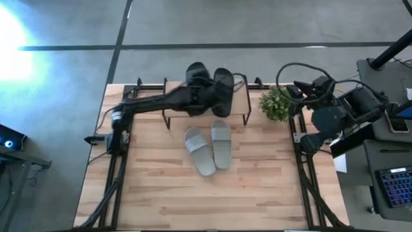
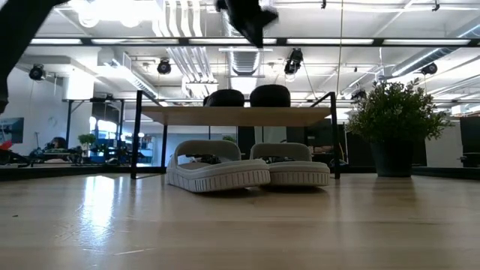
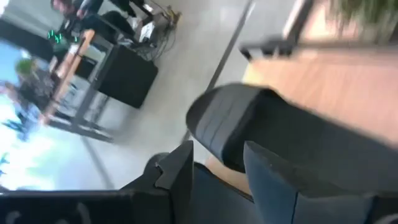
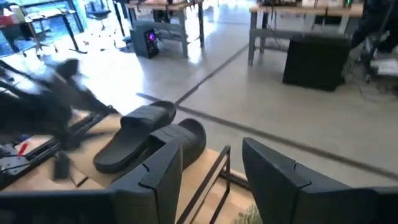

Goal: Pick and place slides into the shelf
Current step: Adjust the black slippers on the shelf

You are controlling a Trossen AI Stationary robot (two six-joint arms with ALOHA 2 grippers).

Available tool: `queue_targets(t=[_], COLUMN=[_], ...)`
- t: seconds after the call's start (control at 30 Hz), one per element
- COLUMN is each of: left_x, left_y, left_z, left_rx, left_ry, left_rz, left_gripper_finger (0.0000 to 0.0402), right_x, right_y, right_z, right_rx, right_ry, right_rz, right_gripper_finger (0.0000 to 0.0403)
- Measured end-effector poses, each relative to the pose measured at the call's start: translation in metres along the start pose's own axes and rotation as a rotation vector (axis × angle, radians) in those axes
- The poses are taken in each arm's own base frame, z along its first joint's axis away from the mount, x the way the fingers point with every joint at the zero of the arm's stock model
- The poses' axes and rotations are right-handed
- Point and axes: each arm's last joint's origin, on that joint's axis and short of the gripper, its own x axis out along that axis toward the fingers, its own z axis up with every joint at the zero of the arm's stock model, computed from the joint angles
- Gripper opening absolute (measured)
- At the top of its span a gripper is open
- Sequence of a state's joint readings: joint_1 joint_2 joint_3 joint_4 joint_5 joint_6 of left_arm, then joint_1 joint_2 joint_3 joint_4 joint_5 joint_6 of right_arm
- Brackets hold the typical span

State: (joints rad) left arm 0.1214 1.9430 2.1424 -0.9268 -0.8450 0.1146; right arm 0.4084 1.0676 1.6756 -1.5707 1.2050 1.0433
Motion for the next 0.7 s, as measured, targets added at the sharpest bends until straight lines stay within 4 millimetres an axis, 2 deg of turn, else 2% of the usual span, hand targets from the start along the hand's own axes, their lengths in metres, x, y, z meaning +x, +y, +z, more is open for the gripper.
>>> queue_targets(t=[0.07, 0.13, 0.27, 0.4, 0.5, 0.57, 0.7], left_x=[-0.019, -0.031, -0.026, 0.005, 0.033, 0.053, 0.096], left_y=[0.023, 0.056, 0.118, 0.152, 0.165, 0.171, 0.170], left_z=[0.001, -0.001, -0.010, -0.025, -0.034, -0.042, -0.055], left_rx=[-0.162, -0.318, -0.516, -0.612, -0.653, -0.663, -0.672], left_ry=[-0.033, -0.059, -0.081, -0.030, 0.012, 0.053, 0.138], left_rz=[0.006, 0.020, -0.042, -0.120, -0.158, -0.156, -0.198], left_gripper_finger=[0.0124, 0.0119, 0.0096, 0.0048, 0.0009, 0.0007, 0.0009], right_x=[0.004, 0.010, 0.028, 0.054, 0.074, 0.086, 0.112], right_y=[0.000, 0.001, 0.007, 0.016, 0.026, 0.032, 0.038], right_z=[-0.001, -0.004, -0.009, -0.018, -0.022, -0.023, -0.023], right_rx=[0.022, 0.045, 0.066, 0.054, 0.014, 0.002, 0.009], right_ry=[0.020, 0.038, 0.124, 0.269, 0.357, 0.393, 0.461], right_rz=[-0.025, -0.056, -0.136, -0.187, -0.181, -0.163, -0.143], right_gripper_finger=[0.0150, 0.0142, 0.0116, 0.0071, 0.0028, 0.0014, 0.0011])
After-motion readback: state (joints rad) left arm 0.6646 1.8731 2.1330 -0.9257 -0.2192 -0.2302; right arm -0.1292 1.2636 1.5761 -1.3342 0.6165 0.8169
